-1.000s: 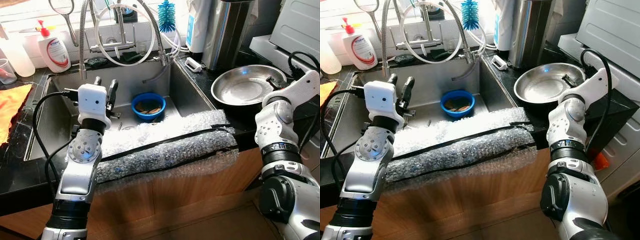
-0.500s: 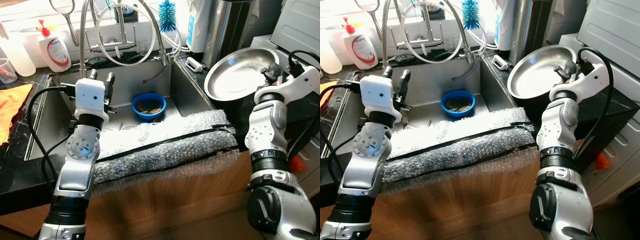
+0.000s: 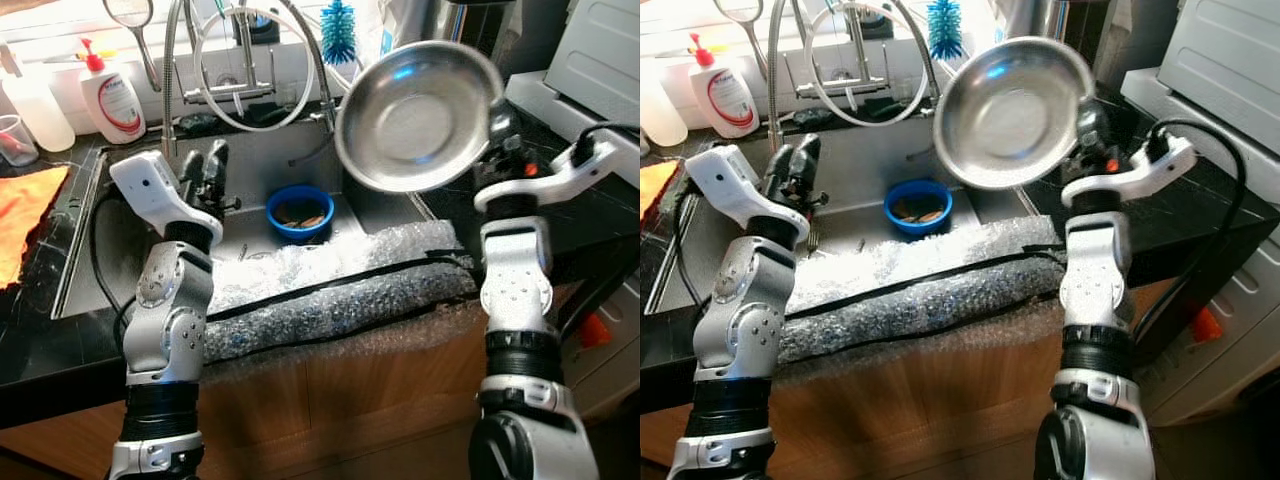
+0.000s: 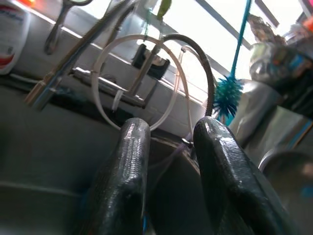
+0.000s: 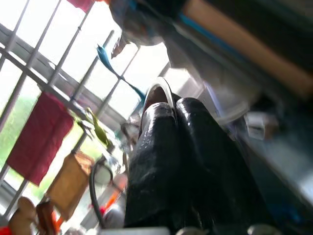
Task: Kitchen organization
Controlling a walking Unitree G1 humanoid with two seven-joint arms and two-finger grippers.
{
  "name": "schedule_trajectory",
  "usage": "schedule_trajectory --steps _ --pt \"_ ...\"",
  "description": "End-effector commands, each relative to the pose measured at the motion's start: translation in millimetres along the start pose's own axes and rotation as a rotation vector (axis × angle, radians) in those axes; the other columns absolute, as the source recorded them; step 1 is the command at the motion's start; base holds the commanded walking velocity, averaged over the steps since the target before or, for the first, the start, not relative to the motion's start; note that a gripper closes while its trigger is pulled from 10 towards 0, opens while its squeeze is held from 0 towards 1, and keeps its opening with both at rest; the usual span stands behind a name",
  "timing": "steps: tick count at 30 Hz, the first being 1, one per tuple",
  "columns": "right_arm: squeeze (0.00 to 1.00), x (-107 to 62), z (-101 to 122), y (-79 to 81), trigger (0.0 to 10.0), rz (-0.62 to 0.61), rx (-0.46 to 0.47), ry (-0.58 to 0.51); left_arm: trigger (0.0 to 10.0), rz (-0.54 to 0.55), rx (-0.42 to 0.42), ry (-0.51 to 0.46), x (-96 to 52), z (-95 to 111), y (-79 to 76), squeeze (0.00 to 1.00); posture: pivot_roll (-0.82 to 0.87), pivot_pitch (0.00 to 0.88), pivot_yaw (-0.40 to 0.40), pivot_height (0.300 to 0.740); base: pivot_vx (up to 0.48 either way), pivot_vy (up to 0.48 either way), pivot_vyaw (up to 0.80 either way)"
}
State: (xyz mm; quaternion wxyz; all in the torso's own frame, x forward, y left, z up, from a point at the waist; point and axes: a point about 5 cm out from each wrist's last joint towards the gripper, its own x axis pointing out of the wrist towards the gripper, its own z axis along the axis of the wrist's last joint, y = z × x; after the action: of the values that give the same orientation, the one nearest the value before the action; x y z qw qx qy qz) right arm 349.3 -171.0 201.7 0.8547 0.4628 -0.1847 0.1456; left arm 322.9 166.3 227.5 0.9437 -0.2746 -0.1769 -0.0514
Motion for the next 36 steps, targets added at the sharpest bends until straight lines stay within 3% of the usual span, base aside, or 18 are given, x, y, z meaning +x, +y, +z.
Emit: schedule_trajectory --steps 1,2,5,8,16,22,36 --pt "0.0 5.1 2 19.1 10.0 0.096 0.012 0.0 10.0 -0.018 -0.024 -0.006 -0.4 5 -2.4 0.0 -0.04 0.0 0.032 0.74 0.0 0.0 0.0" --pt "0.0 -0.9 -7 24.1 10.0 0.132 0.043 0.044 10.0 -0.027 -0.05 0.009 0.1 5 -3.5 0.0 -0.04 0.001 0.035 0.74 0.0 0.0 0.0" --pt "0.0 -2.7 -10 25.6 10.0 0.138 0.06 0.055 10.0 -0.024 -0.078 0.015 0.0 4 -3.7 0.0 -0.05 0.005 0.037 0.74 0.0 0.0 0.0" --pt "0.0 -7.6 -17 32.1 10.0 0.167 0.131 0.079 10.0 -0.015 -0.16 0.029 -0.5 2 -2.9 0.0 -0.05 0.008 0.037 0.74 0.0 0.0 0.0" --pt "0.0 -10.4 -21 42.6 10.0 0.209 0.213 0.086 10.0 -0.047 -0.164 0.073 -1.8 -2 -5.3 0.0 -0.05 0.023 0.038 0.74 0.0 0.0 0.0" --pt "0.0 -10.0 -26 48.4 10.0 0.229 0.22 0.112 10.0 -0.126 -0.077 0.137 -5.6 -12 -17.2 0.0 -0.04 0.029 0.034 0.74 0.0 0.0 0.0" --pt "0.0 -10.3 -17 47.7 10.0 0.236 0.251 0.077 10.0 -0.078 0.001 0.101 -4.7 -9 -12.2 0.0 -0.05 0.034 0.034 0.74 0.0 0.0 0.0"
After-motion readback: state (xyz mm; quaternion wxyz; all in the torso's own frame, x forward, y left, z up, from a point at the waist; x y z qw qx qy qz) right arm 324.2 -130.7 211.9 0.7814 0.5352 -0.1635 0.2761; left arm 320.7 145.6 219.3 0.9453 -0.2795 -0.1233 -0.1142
